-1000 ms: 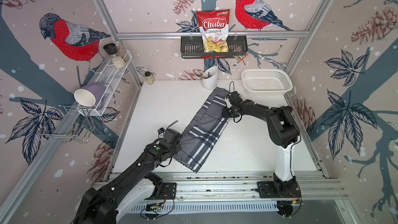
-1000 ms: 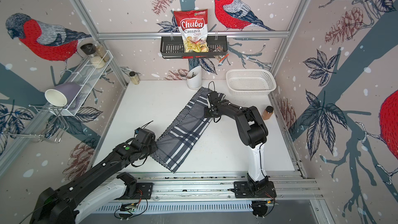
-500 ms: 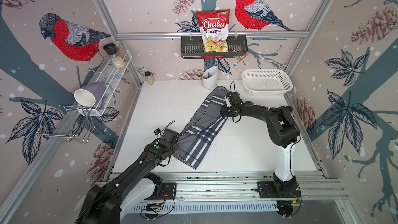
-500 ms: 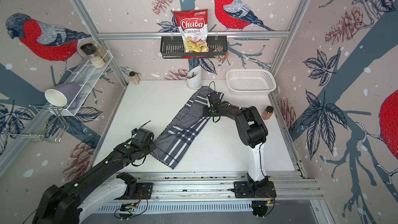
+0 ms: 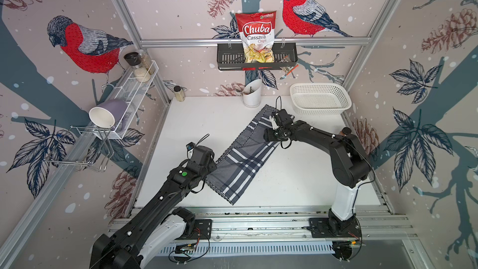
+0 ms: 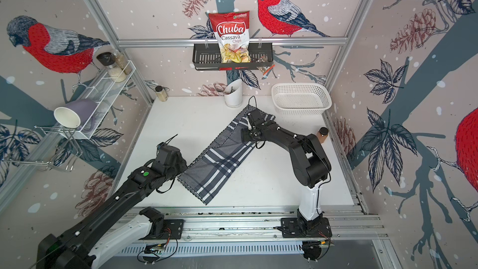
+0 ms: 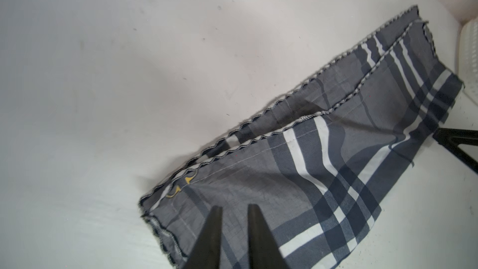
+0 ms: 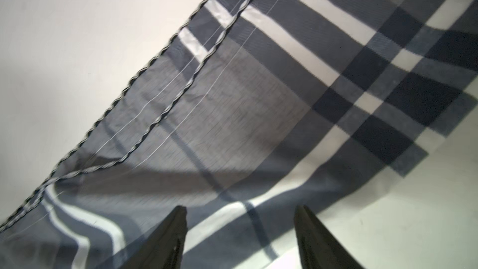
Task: Roll up the pillowcase
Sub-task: Adjust the pillowcase at the center of the board.
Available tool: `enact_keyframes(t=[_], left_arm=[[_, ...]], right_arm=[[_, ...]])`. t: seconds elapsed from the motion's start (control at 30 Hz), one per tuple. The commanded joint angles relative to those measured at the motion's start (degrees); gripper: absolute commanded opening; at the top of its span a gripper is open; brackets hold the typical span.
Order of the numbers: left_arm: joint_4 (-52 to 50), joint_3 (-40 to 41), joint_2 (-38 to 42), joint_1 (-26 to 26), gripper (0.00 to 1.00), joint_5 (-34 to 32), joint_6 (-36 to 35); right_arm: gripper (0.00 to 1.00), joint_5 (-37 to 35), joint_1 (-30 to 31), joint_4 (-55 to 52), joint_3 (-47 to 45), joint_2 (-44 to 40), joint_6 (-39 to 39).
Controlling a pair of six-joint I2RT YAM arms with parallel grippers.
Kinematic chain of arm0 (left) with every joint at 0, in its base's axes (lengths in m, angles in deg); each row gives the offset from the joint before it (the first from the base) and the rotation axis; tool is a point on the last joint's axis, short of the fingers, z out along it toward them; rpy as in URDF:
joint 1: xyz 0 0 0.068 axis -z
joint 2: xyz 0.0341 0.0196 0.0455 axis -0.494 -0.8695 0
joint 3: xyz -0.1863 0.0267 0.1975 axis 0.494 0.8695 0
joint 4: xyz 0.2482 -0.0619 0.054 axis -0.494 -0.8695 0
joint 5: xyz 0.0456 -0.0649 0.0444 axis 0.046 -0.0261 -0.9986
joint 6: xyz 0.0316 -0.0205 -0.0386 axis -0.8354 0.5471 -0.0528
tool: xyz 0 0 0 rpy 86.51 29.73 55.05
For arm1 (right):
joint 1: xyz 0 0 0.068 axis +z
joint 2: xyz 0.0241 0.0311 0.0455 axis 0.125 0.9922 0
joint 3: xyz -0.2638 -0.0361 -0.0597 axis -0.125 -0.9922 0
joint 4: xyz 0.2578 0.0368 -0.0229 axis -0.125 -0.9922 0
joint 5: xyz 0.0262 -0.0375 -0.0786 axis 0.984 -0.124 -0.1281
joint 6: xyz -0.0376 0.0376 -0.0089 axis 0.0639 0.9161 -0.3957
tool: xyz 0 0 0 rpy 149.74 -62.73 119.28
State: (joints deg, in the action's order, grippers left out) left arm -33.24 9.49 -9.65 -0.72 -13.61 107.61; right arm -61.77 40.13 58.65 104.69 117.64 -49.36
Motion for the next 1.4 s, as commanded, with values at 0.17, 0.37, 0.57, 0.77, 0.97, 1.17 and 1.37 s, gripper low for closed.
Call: enact_keyframes(t=[0.17,0.37,0.57,0.77,0.97,1.17,1.37], left_arm=[[14.24,0.79,-12.59,3.99,0.0,9.12,-5.98],[18.87,8.26,-13.08,5.88,0.0,15.63,-2.36],[19.57,13.94,-8.83,9.13,0.0,15.89,0.72],[29.62,17.03,-12.39,15.2,0.0,22.06,4.63],[33.19,13.29,-16.04,21.22,0.0,24.66,6.28],[25.25,4.62,-5.71,20.97,0.0,21.87,4.39],[22.57,-4.68,-3.91,4.57,0.02,24.44,-4.06]], right_arm=[[0.0,2.24,-3.69,5.07,-8.96,-10.5,7.79],[0.0,1.9,-3.76,0.36,-6.49,-6.31,9.38],[0.0,0.91,-1.89,5.41,-10.56,-4.65,16.36],[0.0,0.6,1.2,11.26,-11.6,-1.57,20.73],[0.0,-1.03,5.05,10.76,-8.53,3.19,21.22],[0.0,-1.26,6.45,12.93,-11.87,5.74,21.93],[0.0,0.92,6.69,17.2,-18.96,3.01,19.29]])
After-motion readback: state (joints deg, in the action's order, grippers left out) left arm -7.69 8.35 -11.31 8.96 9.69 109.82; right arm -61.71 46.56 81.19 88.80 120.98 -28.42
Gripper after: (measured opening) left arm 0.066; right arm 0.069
